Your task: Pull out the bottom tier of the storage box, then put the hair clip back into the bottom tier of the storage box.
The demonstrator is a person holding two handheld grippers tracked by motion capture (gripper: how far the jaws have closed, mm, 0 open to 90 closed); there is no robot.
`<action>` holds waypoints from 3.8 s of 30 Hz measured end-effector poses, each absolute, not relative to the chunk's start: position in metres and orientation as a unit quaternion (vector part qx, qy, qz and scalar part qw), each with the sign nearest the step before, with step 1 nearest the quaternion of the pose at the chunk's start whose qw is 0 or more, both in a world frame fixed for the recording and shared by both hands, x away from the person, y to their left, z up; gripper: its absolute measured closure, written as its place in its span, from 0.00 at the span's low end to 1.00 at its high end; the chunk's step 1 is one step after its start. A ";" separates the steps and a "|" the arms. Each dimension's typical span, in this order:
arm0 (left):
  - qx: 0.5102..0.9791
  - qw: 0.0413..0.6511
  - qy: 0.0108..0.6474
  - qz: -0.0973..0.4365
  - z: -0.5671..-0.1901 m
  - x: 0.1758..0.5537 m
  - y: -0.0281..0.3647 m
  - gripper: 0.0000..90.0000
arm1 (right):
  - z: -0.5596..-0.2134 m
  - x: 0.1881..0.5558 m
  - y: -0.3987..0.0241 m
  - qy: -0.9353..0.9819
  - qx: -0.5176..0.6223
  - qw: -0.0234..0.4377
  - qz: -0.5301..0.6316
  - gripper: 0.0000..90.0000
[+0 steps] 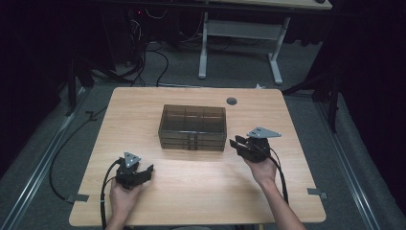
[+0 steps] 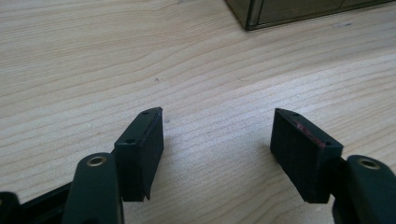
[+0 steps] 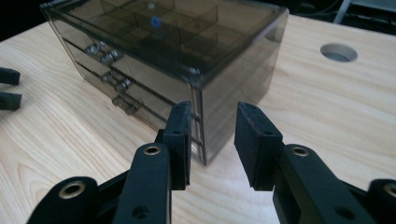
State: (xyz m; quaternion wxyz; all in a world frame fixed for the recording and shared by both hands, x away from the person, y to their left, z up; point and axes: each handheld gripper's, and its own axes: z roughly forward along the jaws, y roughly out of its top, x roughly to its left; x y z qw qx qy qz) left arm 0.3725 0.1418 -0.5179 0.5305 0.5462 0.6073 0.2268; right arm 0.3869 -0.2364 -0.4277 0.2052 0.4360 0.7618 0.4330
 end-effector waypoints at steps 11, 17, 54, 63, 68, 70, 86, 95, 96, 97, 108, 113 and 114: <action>0.546 0.531 0.607 0.227 -0.518 0.372 0.142 0.39 | -0.417 0.401 -0.227 0.762 0.431 0.210 0.435 0.74; 0.546 0.530 0.608 0.227 -0.518 0.372 0.142 0.39 | -0.410 0.408 -0.223 0.763 0.425 0.215 0.438 0.74; 0.545 0.528 0.610 0.228 -0.518 0.373 0.141 0.38 | -0.414 0.449 -0.183 0.786 0.404 0.210 0.419 0.70; 0.542 0.529 0.613 0.226 -0.518 0.373 0.137 0.31 | -0.418 0.451 -0.182 0.783 0.393 0.220 0.428 0.68; 0.540 0.527 0.615 0.231 -0.518 0.374 0.136 0.31 | -0.419 0.452 -0.183 0.786 0.388 0.220 0.429 0.68; 0.539 0.525 0.616 0.233 -0.518 0.375 0.136 0.31 | -0.419 0.452 -0.183 0.786 0.388 0.218 0.430 0.68; 0.525 0.521 0.633 0.229 -0.508 0.375 0.127 0.36 | -0.422 0.454 -0.183 0.785 0.378 0.219 0.440 0.71; 0.529 0.523 0.632 0.217 -0.502 0.376 0.112 0.37 | -0.422 0.453 -0.182 0.782 0.380 0.221 0.442 0.71; 0.531 0.523 0.630 0.216 -0.501 0.375 0.109 0.37 | -0.422 0.454 -0.182 0.783 0.380 0.220 0.441 0.71; 0.533 0.524 0.629 0.214 -0.500 0.375 0.106 0.37 | -0.422 0.454 -0.182 0.783 0.379 0.220 0.441 0.71; 0.549 0.516 0.630 0.188 -0.494 0.382 0.083 0.41 | -0.421 0.453 -0.181 0.784 0.384 0.222 0.436 0.71; 0.546 0.518 0.632 0.186 -0.495 0.385 0.077 0.41 | -0.422 0.454 -0.182 0.785 0.378 0.222 0.438 0.71; 0.548 0.514 0.631 0.191 -0.496 0.386 0.076 0.43 | -0.422 0.454 -0.182 0.785 0.378 0.222 0.438 0.72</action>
